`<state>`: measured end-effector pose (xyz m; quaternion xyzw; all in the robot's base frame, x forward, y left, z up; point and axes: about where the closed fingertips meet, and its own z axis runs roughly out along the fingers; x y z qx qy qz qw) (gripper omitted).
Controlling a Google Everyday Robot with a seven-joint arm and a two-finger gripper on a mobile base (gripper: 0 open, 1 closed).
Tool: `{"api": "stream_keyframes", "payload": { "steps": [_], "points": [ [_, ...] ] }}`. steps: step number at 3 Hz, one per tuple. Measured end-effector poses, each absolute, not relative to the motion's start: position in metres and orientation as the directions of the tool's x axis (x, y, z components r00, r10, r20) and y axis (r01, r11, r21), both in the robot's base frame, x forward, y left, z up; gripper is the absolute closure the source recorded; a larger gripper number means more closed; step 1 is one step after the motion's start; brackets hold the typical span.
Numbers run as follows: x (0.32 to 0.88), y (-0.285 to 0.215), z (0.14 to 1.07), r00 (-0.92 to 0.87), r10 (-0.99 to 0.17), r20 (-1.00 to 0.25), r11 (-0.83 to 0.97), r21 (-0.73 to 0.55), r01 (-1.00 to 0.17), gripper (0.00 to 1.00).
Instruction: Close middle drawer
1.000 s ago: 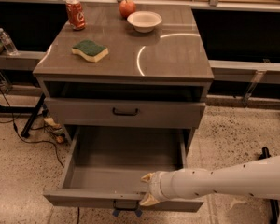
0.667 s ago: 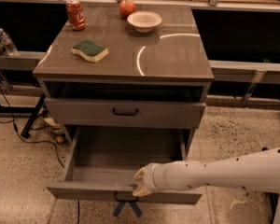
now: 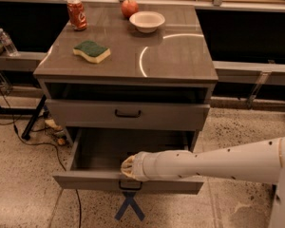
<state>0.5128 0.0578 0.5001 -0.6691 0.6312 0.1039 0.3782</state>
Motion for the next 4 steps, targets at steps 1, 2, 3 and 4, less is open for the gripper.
{"api": "stream_keyframes", "payload": {
  "steps": [1,2,3,4],
  "points": [
    [0.51,0.05,0.515,0.187,-0.776,-0.602,0.08,-0.389,-0.918,1.0],
    [0.489,0.019,0.512,0.161,-0.809,-0.565,0.07,-0.365,-0.929,1.0],
    [0.456,-0.021,0.489,0.128,-0.852,-0.507,0.038,-0.305,-0.952,1.0],
    [0.456,-0.021,0.489,0.128,-0.852,-0.507,0.038,-0.305,-0.952,1.0]
  ]
}}
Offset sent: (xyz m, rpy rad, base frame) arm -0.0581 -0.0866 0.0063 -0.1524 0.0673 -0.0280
